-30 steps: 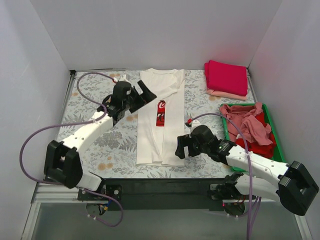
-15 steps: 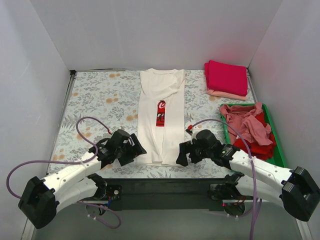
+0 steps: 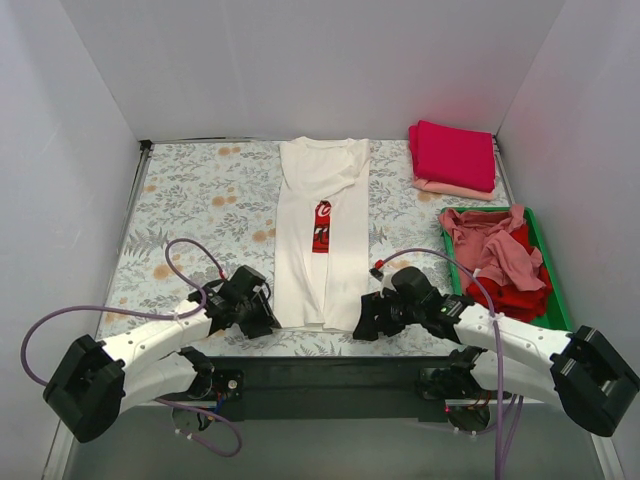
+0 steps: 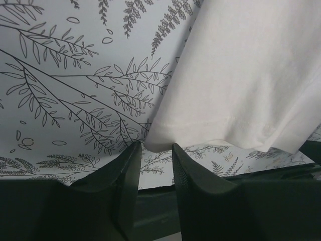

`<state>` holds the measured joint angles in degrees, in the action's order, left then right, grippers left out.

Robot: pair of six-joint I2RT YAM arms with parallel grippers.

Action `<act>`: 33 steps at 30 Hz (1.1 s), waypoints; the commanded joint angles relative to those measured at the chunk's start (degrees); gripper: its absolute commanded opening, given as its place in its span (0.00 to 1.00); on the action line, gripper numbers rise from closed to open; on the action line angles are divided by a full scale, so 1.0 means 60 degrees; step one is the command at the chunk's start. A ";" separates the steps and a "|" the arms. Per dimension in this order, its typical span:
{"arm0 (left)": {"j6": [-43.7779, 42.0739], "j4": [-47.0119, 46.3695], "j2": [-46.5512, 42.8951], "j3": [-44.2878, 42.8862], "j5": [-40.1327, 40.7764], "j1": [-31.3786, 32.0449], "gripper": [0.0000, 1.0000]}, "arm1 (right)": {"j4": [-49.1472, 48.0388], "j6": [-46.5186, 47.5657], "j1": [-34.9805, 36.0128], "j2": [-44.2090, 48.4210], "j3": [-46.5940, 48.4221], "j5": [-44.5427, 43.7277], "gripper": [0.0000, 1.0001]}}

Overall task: Fold and stack the t-shirts
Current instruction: Fold the tshirt

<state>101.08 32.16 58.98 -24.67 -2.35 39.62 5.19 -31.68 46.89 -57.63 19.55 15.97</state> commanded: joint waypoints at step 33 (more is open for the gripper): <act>-0.1143 -0.1230 0.1258 -0.2508 0.2367 0.0048 0.00 | -0.0338 0.1207 0.0007 -0.0913 0.2424 -0.2614 0.01</act>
<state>94.87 26.48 65.32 -35.07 5.39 39.86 3.99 -27.07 46.89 -63.68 30.02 5.10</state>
